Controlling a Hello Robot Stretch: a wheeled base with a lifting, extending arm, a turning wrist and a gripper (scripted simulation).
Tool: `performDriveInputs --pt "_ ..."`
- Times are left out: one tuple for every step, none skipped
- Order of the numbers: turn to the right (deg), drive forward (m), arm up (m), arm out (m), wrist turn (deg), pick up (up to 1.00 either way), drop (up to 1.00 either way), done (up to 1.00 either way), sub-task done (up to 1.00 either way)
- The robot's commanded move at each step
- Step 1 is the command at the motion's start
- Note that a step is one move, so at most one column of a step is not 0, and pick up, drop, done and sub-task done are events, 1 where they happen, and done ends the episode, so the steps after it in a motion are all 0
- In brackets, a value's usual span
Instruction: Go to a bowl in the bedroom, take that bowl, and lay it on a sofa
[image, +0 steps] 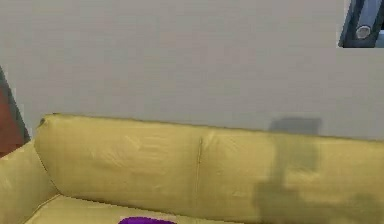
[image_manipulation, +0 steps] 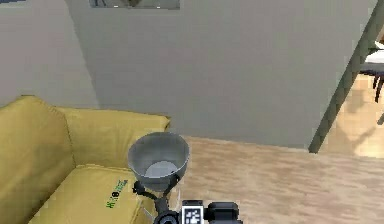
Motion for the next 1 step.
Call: performDriveInputs --pt "-12.0 0.00 0.00 0.00 0.0 0.00 0.00 0.00 0.00"
